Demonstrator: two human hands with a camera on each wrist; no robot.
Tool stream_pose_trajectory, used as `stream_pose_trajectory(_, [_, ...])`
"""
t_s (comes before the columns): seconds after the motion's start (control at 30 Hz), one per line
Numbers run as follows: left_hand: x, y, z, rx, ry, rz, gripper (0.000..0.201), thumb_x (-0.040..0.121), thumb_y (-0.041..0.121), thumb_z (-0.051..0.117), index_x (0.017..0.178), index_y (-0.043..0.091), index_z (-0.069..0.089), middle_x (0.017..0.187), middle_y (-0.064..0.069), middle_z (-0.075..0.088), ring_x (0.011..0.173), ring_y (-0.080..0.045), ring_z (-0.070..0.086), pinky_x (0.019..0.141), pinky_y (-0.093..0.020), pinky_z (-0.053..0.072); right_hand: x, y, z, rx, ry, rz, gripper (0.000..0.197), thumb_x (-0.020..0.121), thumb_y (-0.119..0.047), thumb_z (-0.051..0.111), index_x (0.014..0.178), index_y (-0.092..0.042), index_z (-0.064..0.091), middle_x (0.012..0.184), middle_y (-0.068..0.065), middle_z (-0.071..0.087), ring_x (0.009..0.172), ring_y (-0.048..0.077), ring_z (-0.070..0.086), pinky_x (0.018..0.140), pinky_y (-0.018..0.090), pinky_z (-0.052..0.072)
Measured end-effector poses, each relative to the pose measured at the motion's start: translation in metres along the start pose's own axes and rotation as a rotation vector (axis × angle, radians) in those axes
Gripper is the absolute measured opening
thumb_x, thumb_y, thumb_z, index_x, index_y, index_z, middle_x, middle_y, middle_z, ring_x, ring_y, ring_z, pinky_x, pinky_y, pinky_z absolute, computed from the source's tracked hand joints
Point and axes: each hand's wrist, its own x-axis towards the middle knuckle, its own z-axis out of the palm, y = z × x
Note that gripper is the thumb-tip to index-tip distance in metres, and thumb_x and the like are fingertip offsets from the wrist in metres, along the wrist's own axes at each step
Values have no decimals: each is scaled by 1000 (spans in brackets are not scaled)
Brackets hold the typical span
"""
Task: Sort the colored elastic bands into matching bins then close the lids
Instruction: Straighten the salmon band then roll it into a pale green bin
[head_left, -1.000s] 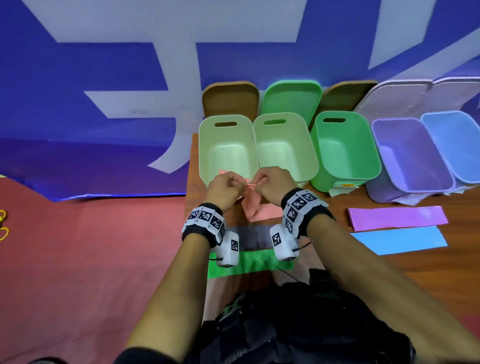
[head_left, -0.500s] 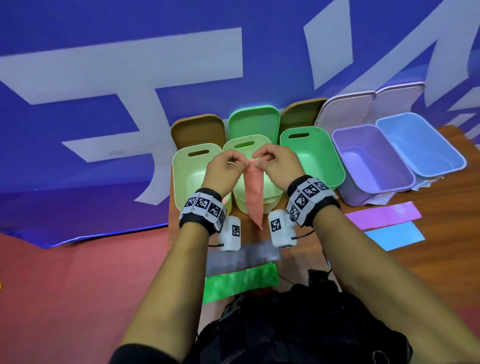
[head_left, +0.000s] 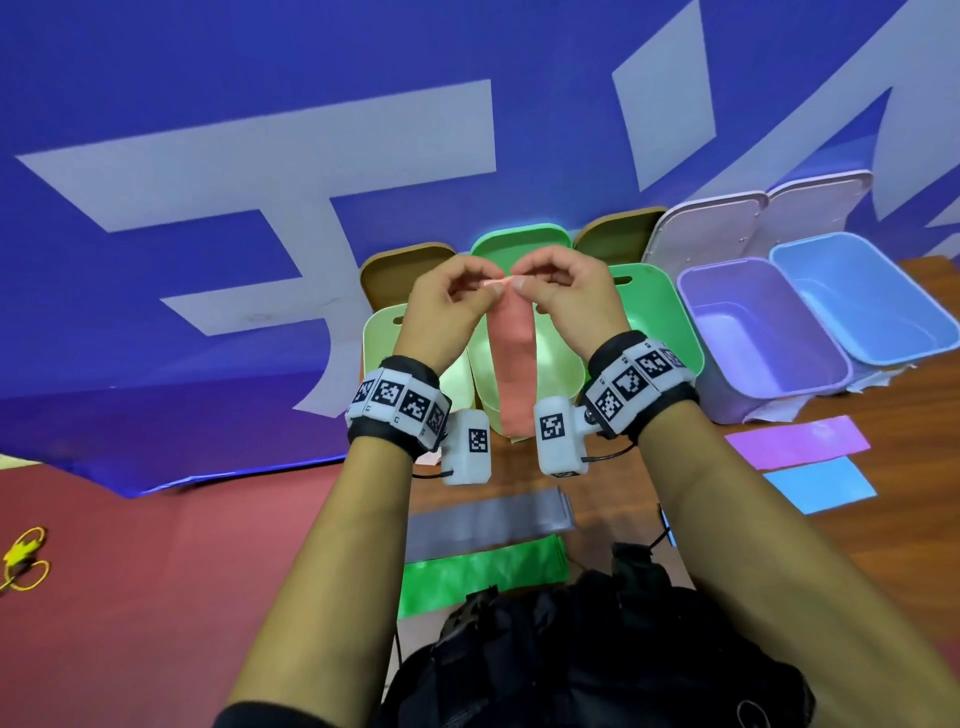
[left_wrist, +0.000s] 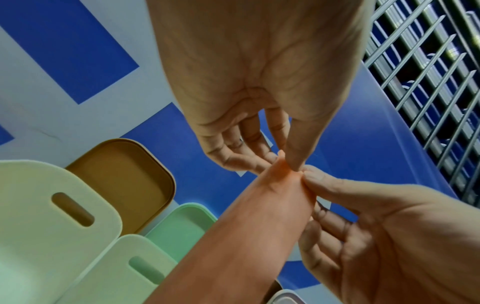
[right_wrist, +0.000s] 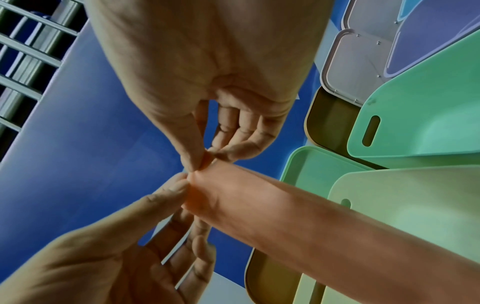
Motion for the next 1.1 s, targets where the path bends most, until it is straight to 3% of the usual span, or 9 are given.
stream_pose_trajectory(0.17, [2,3,-1,-6,8,-4,16,82,-2,72,97,3,69,94,-10,67,83,-13,61,80,-22,52,1,-5,-3,44,-17,-6,13,84,3,70,86,-10,70,75,-7,64,70,3,57,67,13,46])
stream_pose_trajectory(0.3, [2,4,0,2,23,-12,13,83,2,73,96,5,71,90,-6,68,79,-11,61,79,-23,52,2,-6,-6,78,-21,12,12,81,4,73,91,-4,71,73,-7,65,66,-1,57,68,13,47])
stream_pose_trajectory(0.5, [1,3,1,3,26,-13,11,83,5,74,94,4,71,87,-6,67,79,-14,60,77,-27,52,0,-4,-4,72,-25,16,15,80,3,75,93,-4,72,82,-1,69,77,8,63,80,20,52])
stream_pose_trajectory(0.7, [-1,2,0,-29,23,-18,12,83,4,74,94,5,69,88,-7,65,80,-13,60,76,-24,51,-2,-1,-1,29,-17,11,12,83,1,72,93,-6,72,81,-2,67,76,7,59,77,17,50])
stream_pose_trajectory(0.9, [-2,2,0,-23,22,4,14,87,1,66,90,14,67,84,2,65,77,-7,58,73,-22,47,-5,-2,2,17,-11,-3,14,83,0,72,94,-8,71,85,-4,67,81,10,59,81,23,51])
stream_pose_trajectory(1.1, [-7,2,-2,16,23,24,12,89,1,65,97,5,72,87,2,69,79,-2,62,75,-17,46,-8,-4,2,4,4,3,10,83,0,73,91,-6,72,80,-6,66,76,6,58,78,18,51])
